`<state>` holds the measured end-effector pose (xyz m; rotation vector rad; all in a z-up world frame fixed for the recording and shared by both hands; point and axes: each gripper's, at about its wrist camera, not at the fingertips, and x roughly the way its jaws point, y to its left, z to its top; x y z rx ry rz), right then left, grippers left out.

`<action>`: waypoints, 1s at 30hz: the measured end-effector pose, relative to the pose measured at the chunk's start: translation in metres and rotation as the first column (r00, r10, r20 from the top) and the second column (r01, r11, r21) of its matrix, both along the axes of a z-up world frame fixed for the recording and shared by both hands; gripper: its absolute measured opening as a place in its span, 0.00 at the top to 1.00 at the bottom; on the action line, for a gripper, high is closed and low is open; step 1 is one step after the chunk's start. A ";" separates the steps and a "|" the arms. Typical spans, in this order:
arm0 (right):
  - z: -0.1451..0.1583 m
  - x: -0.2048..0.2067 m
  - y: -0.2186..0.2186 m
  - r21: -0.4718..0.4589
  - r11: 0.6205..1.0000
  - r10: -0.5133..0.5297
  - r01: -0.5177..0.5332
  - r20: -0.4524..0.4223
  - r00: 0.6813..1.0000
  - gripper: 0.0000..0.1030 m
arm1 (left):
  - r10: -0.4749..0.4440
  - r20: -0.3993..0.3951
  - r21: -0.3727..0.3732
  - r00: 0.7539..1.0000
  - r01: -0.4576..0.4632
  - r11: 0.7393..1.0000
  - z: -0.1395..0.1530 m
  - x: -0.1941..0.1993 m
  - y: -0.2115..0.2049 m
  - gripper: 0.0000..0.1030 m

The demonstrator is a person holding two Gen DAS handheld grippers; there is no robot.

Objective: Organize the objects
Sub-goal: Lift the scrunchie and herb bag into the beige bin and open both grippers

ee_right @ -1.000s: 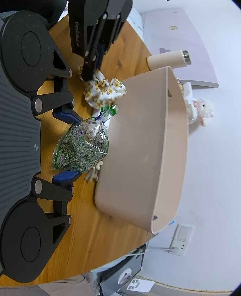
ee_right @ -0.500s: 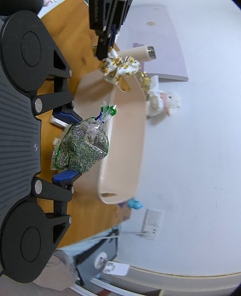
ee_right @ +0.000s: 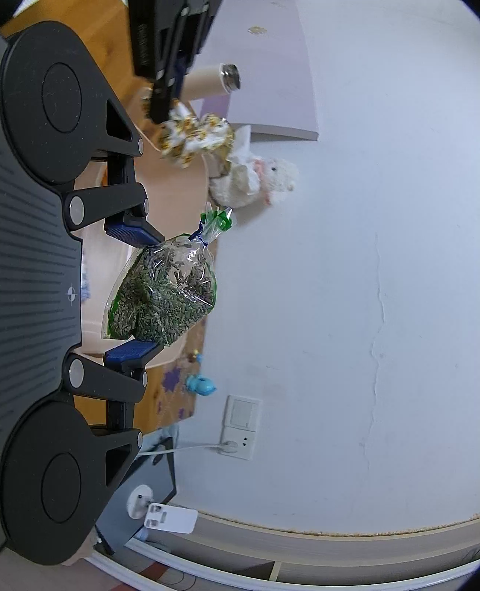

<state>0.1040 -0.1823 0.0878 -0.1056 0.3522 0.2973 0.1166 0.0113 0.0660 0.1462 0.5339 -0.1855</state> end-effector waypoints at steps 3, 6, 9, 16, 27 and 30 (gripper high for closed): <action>-0.003 0.017 -0.001 0.024 0.999 -0.021 0.021 -0.009 1.000 0.52 | 0.015 -0.019 0.001 1.000 -0.015 1.000 -0.005 0.017 -0.004 0.91; -0.009 0.033 0.002 0.028 0.999 -0.035 0.036 -0.028 0.999 0.52 | 0.049 -0.045 0.007 0.998 -0.049 0.999 -0.014 0.038 -0.008 0.91; -0.019 0.048 0.008 0.012 0.998 -0.058 0.059 -0.057 0.997 0.52 | 0.089 -0.093 0.025 0.992 -0.087 0.996 -0.027 0.060 -0.012 0.91; -0.047 0.079 0.020 -0.048 0.996 -0.083 0.076 -0.170 0.982 0.51 | 0.131 -0.186 0.061 0.974 -0.121 0.991 -0.056 0.091 -0.021 0.91; -0.060 0.083 0.019 -0.034 0.996 -0.092 0.086 -0.233 0.968 0.37 | 0.138 -0.216 0.019 0.967 -0.137 0.990 -0.055 0.091 -0.021 0.40; -0.054 0.076 0.015 -0.024 0.996 -0.093 0.090 -0.216 0.972 0.30 | 0.148 -0.161 0.024 0.976 -0.146 0.989 -0.041 0.079 -0.023 0.18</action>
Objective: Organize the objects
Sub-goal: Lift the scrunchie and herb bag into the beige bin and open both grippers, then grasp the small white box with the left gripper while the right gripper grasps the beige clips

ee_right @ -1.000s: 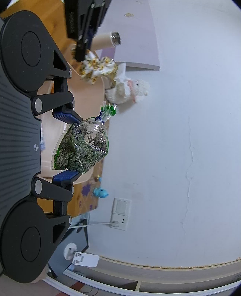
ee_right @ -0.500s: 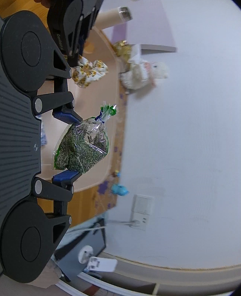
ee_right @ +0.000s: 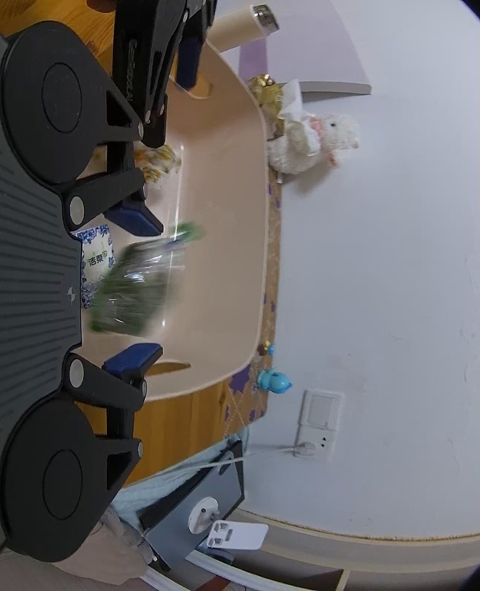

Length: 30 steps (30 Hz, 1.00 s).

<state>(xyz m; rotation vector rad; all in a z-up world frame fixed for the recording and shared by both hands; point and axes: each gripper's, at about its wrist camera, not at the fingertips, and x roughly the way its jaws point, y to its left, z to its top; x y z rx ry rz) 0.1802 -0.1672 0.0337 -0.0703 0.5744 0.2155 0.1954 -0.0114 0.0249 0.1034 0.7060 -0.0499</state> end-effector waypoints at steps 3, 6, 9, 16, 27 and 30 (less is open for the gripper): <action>0.010 -0.010 -0.007 0.015 1.000 -0.010 0.009 0.022 1.000 0.26 | -0.014 0.056 0.007 0.998 0.014 1.000 0.015 -0.015 -0.004 0.14; 0.021 -0.022 -0.015 0.038 0.999 -0.019 0.017 0.040 0.999 0.24 | -0.010 0.088 0.013 0.996 0.009 1.000 0.026 -0.024 -0.007 0.14; 0.032 -0.035 -0.022 0.045 0.999 -0.017 0.014 0.061 0.998 0.18 | -0.007 0.108 -0.005 0.994 0.007 1.000 0.034 -0.036 -0.007 0.12; 0.038 -0.065 -0.036 0.025 0.999 -0.027 0.025 0.075 0.997 0.18 | -0.008 0.114 0.009 0.993 0.007 1.000 0.037 -0.069 -0.008 0.09; 0.007 -0.094 -0.056 -0.009 0.999 -0.045 0.044 -0.034 0.998 0.16 | 0.006 -0.007 -0.037 1.000 -0.006 0.999 0.006 -0.103 -0.008 0.09; -0.004 -0.095 -0.060 -0.020 0.999 -0.049 0.048 -0.061 0.997 0.16 | 0.010 -0.048 -0.058 0.999 -0.013 0.998 -0.008 -0.104 -0.008 0.09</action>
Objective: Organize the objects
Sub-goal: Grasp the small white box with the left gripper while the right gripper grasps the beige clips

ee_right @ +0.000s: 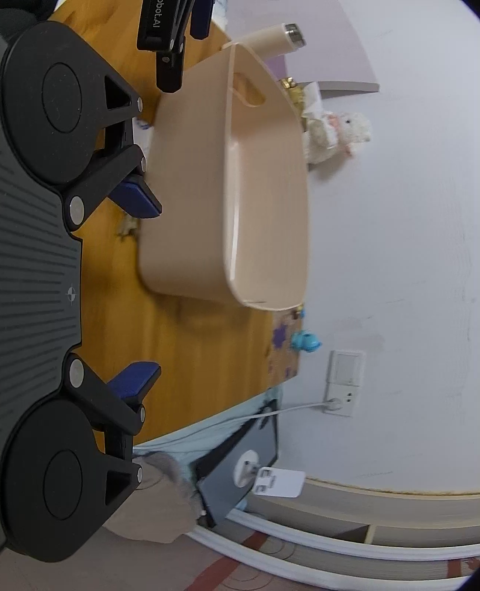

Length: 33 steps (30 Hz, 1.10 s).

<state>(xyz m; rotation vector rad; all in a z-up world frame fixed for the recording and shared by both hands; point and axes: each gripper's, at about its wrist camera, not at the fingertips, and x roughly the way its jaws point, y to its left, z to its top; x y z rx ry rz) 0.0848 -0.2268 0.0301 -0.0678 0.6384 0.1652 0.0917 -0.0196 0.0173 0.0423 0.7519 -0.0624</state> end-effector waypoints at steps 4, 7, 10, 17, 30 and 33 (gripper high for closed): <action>-0.014 0.003 -0.001 -0.015 1.000 0.006 -0.006 -0.038 0.999 0.14 | 0.017 -0.041 -0.031 0.999 -0.018 0.999 -0.018 0.003 -0.001 0.09; -0.025 0.006 0.000 -0.031 0.999 0.019 -0.021 -0.066 0.998 0.14 | 0.013 -0.075 -0.031 0.997 -0.016 0.999 -0.034 0.010 -0.006 0.09; -0.037 0.011 0.001 -0.050 0.998 0.034 -0.039 -0.095 0.995 0.14 | 0.007 -0.095 -0.029 0.995 -0.010 1.000 -0.046 0.015 -0.012 0.09; -0.057 0.025 0.001 -0.054 0.996 0.059 -0.067 -0.137 0.989 0.13 | -0.003 -0.127 -0.031 0.992 0.000 1.000 -0.069 0.030 -0.026 0.09; -0.079 0.049 0.003 0.011 0.997 0.071 -0.070 -0.160 0.985 0.03 | 0.026 -0.114 0.001 0.993 -0.027 1.000 -0.083 0.050 -0.027 0.00; -0.081 0.049 0.006 0.014 0.997 0.077 -0.076 -0.143 0.987 0.00 | 0.009 -0.102 0.000 0.995 -0.009 1.000 -0.084 0.051 -0.021 0.00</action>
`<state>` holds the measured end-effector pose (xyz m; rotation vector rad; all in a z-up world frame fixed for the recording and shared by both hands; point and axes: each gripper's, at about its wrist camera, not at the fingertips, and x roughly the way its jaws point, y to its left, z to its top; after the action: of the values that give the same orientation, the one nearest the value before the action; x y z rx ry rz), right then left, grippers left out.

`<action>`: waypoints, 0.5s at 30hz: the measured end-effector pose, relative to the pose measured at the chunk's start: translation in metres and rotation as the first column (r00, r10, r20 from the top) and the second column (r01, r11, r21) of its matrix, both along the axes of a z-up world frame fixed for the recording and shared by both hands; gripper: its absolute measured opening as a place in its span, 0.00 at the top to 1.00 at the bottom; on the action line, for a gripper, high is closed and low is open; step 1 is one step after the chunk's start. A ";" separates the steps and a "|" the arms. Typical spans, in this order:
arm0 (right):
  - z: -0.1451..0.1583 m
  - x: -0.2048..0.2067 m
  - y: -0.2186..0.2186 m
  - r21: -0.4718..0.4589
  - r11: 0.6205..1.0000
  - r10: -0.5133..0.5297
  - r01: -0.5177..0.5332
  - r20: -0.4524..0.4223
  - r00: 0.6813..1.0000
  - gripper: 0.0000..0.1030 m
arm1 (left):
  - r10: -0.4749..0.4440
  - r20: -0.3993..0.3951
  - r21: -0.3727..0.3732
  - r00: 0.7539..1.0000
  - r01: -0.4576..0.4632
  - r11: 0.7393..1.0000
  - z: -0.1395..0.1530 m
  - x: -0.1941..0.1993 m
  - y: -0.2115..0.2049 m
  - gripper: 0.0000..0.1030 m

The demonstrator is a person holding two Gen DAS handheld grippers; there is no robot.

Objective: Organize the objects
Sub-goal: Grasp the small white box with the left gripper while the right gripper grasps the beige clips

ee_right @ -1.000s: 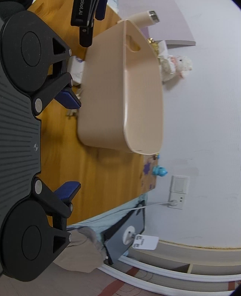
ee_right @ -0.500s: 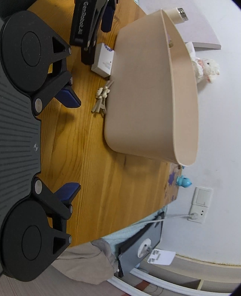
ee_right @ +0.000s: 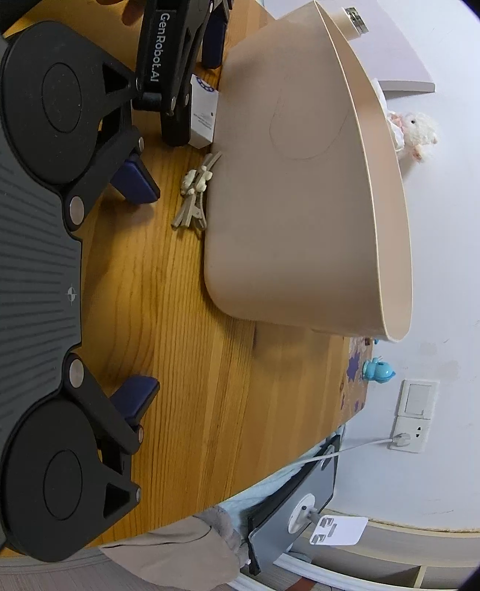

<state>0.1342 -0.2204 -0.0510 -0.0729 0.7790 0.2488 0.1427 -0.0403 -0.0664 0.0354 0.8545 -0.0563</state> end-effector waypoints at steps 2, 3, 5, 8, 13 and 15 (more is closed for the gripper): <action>-0.001 0.000 0.004 0.002 1.000 0.006 -0.006 0.009 1.000 0.00 | 0.002 0.007 -0.002 1.000 -0.002 1.000 0.000 0.000 0.005 0.00; -0.002 0.001 0.007 0.002 1.000 0.008 -0.008 0.011 1.000 0.00 | 0.007 0.011 -0.002 1.000 -0.007 1.000 -0.001 -0.001 0.007 0.00; -0.002 0.002 0.013 0.003 1.000 0.017 -0.017 0.017 1.000 0.00 | 0.020 0.019 -0.003 1.000 -0.020 1.000 -0.001 -0.002 0.012 0.00; -0.002 0.003 0.023 0.005 1.000 0.030 -0.030 0.025 0.999 0.00 | 0.031 0.025 -0.004 0.999 -0.030 1.000 -0.001 -0.005 0.022 0.00; -0.003 0.006 0.037 0.012 0.999 0.033 -0.034 0.037 0.999 0.00 | 0.050 0.032 -0.005 0.998 -0.050 0.999 -0.003 -0.007 0.038 0.00; -0.003 0.007 0.047 0.018 1.000 0.025 -0.026 0.045 0.999 0.00 | 0.070 0.044 -0.005 0.997 -0.069 0.998 -0.005 -0.010 0.047 0.00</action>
<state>0.1415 -0.1738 -0.0545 -0.0711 0.7318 0.2779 0.1328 0.0063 -0.0718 0.0034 0.8104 0.0082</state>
